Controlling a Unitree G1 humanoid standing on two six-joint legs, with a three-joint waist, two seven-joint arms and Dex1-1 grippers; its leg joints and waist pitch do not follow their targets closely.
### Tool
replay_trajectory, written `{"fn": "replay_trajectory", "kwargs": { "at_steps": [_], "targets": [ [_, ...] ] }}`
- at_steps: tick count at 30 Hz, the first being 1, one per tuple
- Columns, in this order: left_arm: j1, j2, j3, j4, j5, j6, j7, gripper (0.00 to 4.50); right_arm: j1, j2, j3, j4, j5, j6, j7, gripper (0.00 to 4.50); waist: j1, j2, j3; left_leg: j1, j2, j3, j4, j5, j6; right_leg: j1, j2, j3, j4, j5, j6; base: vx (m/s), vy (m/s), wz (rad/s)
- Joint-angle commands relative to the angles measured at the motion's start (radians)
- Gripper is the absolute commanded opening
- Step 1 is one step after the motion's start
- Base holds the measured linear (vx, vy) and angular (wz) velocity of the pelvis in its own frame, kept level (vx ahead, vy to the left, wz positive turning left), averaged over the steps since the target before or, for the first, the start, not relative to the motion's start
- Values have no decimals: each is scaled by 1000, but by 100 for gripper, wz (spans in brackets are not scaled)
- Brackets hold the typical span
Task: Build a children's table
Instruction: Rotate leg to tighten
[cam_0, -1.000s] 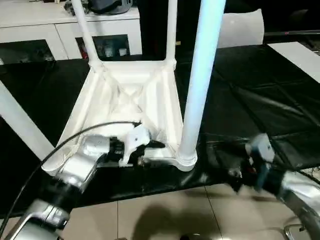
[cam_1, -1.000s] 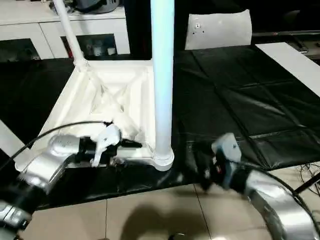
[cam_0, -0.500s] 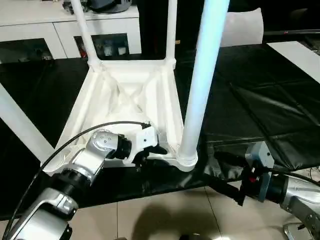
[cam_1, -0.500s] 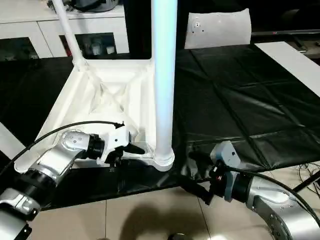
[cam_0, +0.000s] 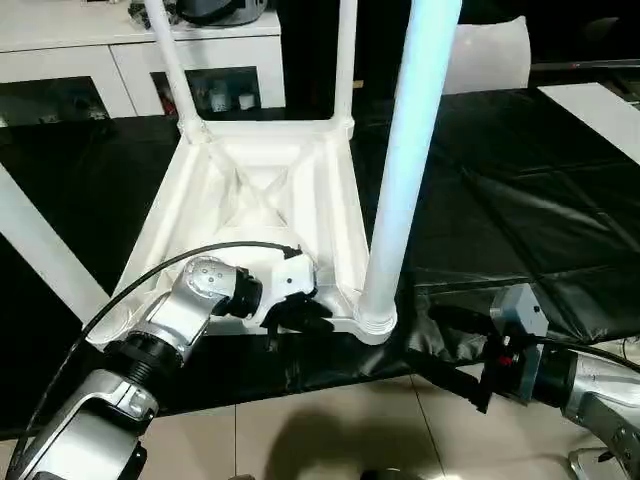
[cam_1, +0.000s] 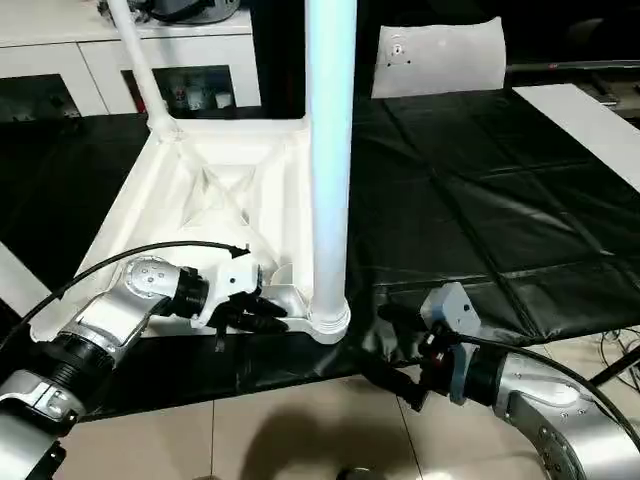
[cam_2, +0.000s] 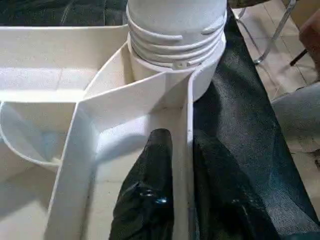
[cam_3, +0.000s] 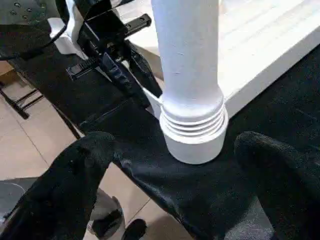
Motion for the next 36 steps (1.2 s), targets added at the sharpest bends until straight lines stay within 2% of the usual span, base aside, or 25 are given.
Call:
{"fn": "replay_trajectory", "kwargs": {
  "at_steps": [1, 3, 5, 10, 14, 19, 22, 23, 24, 25, 26, 27, 28, 29, 30, 31, 32, 33, 34, 35, 36],
  "targets": [
    [-15, 17, 8, 1, 9, 18, -5, 37, -11, -4, 8, -4, -2, -4, 6, 450, 6, -7, -55, 0, 32, -13, -68, -200, 79, 52, -81, 41, -91, -480, -81, 0, 0, 0],
    [-13, 21, 8, 7, 19, 39, 10, 23, -22, 7, 11, 5, -9, -14, -2, 450, 7, -8, -56, -1, 33, -13, -68, -194, 79, 53, -81, 42, -88, -463, -88, 0, 0, 0],
    [-13, 23, 8, 13, 27, 44, 18, 6, -29, 13, 15, 10, -13, -18, -7, 450, 7, -8, -54, 1, 31, -12, -68, -203, 78, 52, -81, 40, -91, -488, -82, 0, 0, 0],
    [-9, 11, 40, 11, 8, 96, 46, 6, -44, 26, 16, 16, -17, -25, -19, 450, 4, -9, -52, 3, 29, -13, -69, -221, 70, 50, -81, 37, -97, -536, -64, 0, 0, 0],
    [-6, -3, 87, 11, 4, 159, 141, 6, -65, 45, 12, 32, -33, -41, -44, 450, 0, -5, -51, 7, 26, -13, -66, -245, 64, 47, -79, 33, -103, -566, -56, 0, 0, 0],
    [31, 7, 133, -16, -2, 192, 217, 6, -98, 77, 10, 65, -63, -62, -95, 450, -23, -8, -53, -6, 19, -17, -64, -238, 64, 52, -76, 27, -103, -571, -39, 0, 0, 0],
    [71, 33, 140, -63, -11, 171, 192, 6, -116, 94, 20, 89, -82, -75, -116, 450, -37, -6, -57, -12, 22, -18, -65, -212, 75, 53, -79, 30, -97, -534, -54, 0, 0, 0],
    [78, 37, 141, -72, -14, 161, 184, 6, -119, 97, 22, 93, -86, -78, -119, 450, -35, -5, -59, -3, 22, -13, -62, -205, 82, 46, -74, 33, -97, -513, -64, 0, 0, 0],
    [104, 53, 137, -113, -42, 121, 121, 6, -135, 108, 28, 109, -92, -82, -128, 450, -35, -12, -58, -4, 21, -11, -62, -199, 88, 46, -73, 34, -97, -505, -69, 0, 0, 0],
    [112, 61, 133, -126, -49, 99, 97, 6, -145, 116, 32, 119, -96, -86, -131, 450, -31, -6, -61, -9, 25, -14, -66, -175, 92, 53, -77, 36, -86, -473, -82, 0, 0, 0],
    [118, 69, 125, -135, -52, 67, 71, 6, -158, 125, 38, 130, -100, -90, -135, 450, -29, -8, -62, -8, 28, -14, -66, -164, 95, 51, -77, 38, -85, -453, -87, 0, 0, 0],
    [120, 76, 114, -138, -53, 45, 43, 6, -172, 135, 46, 143, -99, -94, -131, 450, -26, -3, -64, -2, 33, -14, -66, -154, 97, 46, -76, 41, -78, -412, -105, 0, 0, 0],
    [121, 79, 110, -139, -54, 37, 29, 6, -179, 140, 49, 149, -98, -96, -127, 450, -23, -5, -65, -4, 35, -13, -67, -136, 101, 50, -77, 43, -69, -369, -123, 0, 0, 0],
    [123, 84, 103, -144, -56, 28, 8, 6, -189, 148, 54, 159, -95, -99, -122, 450, -20, -3, -66, -4, 37, -13, -67, -125, 103, 50, -77, 45, -67, -343, -131, 0, 0, 0],
    [122, 87, 88, -146, -61, 17, -31, 6, -210, 157, 67, 181, -100, -119, -105, 450, -14, -12, -67, -3, 39, -10, -67, -113, 107, 50, -79, 48, -62, -307, -148, 0, 0, 0],
    [113, 91, 61, -142, -64, -8, -94, 6, -243, 167, 85, 217, -99, -146, -66, 450, -6, -13, -70, 0, 42, -9, -66, -90, 109, 50, -81, 52, -53, -260, -166, 0, 0, 0],
    [113, 91, 61, -142, -64, -8, -94, 6, -243, 167, 85, 217, -99, -146, -66, 450, 1, -10, -67, 1, 42, -8, -67, -86, 112, 50, -81, 53, -47, -239, -182, 0, 0, 0],
    [107, 94, 48, -137, -65, -23, -126, 6, -259, 172, 92, 233, -86, -156, -31, 450, 9, -8, -66, 4, 44, -5, -67, -90, 111, 48, -83, 55, -48, -237, -184, 0, 0, 0],
    [93, 91, 39, -122, -64, -48, -158, 1, -279, 176, 101, 254, -61, -161, 29, 432, 14, -12, -67, 5, 44, -4, -67, -91, 110, 50, -84, 56, -46, -237, -185, 0, 0, 0],
    [90, 90, 38, -118, -64, -53, -163, 0, -283, 176, 103, 258, -56, -161, 39, 413, 22, -12, -66, 6, 42, -3, -67, -99, 110, 49, -85, 57, -47, -246, -186, 0, 0, 0],
    [81, 87, 34, -105, -59, -70, -174, 0, -291, 173, 109, 268, -48, -162, 69, 413, 26, -11, -66, 6, 45, -4, -68, -100, 105, 51, -86, 57, -45, -249, -184, 0, 0, 0]
  ]
}}
